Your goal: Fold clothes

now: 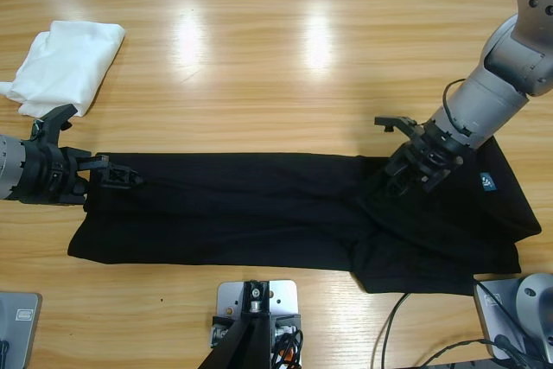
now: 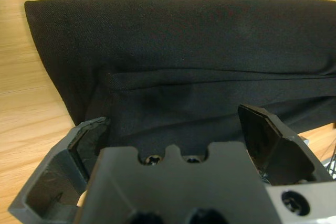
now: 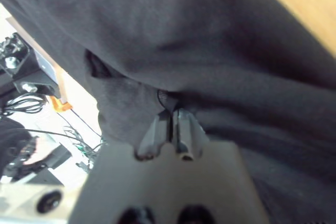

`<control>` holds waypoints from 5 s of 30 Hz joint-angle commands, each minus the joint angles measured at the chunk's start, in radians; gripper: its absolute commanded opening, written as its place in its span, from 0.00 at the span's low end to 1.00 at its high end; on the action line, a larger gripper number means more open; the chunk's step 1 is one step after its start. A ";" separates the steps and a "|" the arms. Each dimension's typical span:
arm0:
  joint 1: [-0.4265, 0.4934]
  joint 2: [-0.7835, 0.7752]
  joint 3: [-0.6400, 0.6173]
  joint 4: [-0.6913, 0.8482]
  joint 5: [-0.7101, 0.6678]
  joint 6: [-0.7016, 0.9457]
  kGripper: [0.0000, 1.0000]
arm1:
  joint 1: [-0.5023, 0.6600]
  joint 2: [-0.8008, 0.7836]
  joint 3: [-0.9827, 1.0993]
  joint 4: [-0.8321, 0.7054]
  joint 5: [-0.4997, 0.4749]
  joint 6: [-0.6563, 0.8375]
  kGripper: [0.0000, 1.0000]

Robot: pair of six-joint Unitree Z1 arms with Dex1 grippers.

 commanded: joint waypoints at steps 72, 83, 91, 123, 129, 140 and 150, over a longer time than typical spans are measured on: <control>-0.018 0.232 -0.132 -0.043 -0.010 -0.192 0.87 | 0.042 -0.195 0.033 0.052 -0.402 0.416 1.00; -0.151 0.106 0.017 0.001 -0.020 -0.334 0.88 | 0.044 -0.200 0.049 0.051 -0.401 0.416 1.00; -0.168 0.005 0.059 0.115 -0.024 -0.403 0.99 | 0.044 -0.198 0.066 0.039 -0.394 0.416 1.00; 0.231 0.134 0.044 -0.032 -0.099 -0.303 0.70 | 0.049 -0.177 0.067 0.019 -0.376 0.424 1.00; 0.231 0.098 0.045 -0.024 -0.078 -0.282 0.83 | 0.054 -0.170 0.076 0.015 -0.375 0.424 1.00; 0.224 0.161 0.030 -0.007 -0.041 -0.179 0.85 | 0.059 -0.163 0.089 0.005 -0.375 0.424 1.00; 0.224 0.108 0.031 0.004 -0.043 -0.192 0.25 | 0.059 -0.155 0.087 -0.001 -0.375 0.426 1.00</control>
